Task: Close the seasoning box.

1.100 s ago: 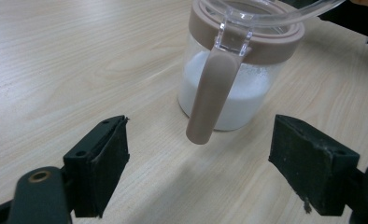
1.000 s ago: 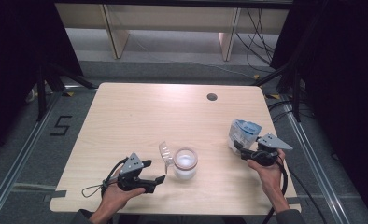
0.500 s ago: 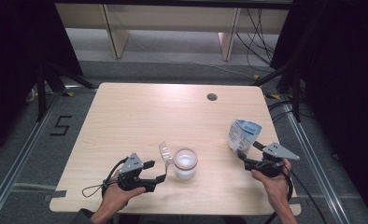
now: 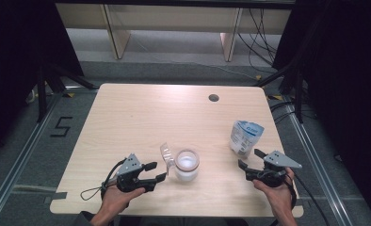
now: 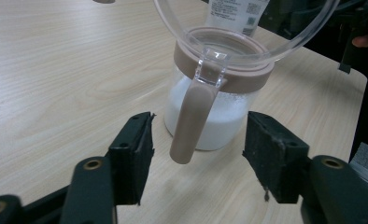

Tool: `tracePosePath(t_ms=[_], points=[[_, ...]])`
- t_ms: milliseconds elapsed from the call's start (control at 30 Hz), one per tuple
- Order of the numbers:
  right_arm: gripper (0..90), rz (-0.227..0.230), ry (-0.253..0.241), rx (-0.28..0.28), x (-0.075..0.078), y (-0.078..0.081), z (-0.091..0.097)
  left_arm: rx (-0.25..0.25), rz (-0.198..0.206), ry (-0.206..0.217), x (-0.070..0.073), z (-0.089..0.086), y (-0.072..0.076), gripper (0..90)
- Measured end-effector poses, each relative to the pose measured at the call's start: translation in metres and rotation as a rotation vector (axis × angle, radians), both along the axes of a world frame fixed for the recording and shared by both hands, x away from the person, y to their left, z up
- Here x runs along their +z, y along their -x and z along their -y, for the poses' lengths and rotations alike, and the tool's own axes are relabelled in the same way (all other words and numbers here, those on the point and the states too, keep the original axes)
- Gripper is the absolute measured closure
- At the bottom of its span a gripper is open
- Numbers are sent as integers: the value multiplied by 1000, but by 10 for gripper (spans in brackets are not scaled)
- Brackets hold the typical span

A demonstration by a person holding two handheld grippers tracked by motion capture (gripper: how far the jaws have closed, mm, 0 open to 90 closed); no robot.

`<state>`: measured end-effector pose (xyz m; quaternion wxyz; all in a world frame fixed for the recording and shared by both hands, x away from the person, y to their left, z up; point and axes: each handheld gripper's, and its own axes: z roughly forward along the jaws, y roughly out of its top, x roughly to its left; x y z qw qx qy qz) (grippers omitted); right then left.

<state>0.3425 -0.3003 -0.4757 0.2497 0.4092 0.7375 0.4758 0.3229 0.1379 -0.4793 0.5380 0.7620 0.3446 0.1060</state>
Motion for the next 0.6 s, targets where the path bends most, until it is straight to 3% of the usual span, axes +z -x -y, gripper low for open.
tracePosePath(t_ms=[100,133,167,233,267,467,533,567,600], points=[[214,-8,-7,14,0,4,-3,-4,14,13,2,0,1,485],[214,-16,1,5,0,6,-4,-8,34,-1,3,-1,1,503],[215,-7,3,31,-1,6,-4,-6,27,9,3,-1,1,526],[216,8,22,30,-1,8,-4,-6,24,22,4,-1,1,556],[216,-28,-8,25,-1,12,-7,-8,33,6,5,-2,1,575],[219,-8,5,56,-1,17,-8,5,41,19,9,-5,2,683],[219,-18,5,58,-1,19,-8,-2,50,28,10,-6,1,714],[220,-47,-4,50,0,23,-10,-1,51,24,10,-6,1,729],[220,-19,7,63,-1,21,-9,0,53,21,11,-7,1,742]])
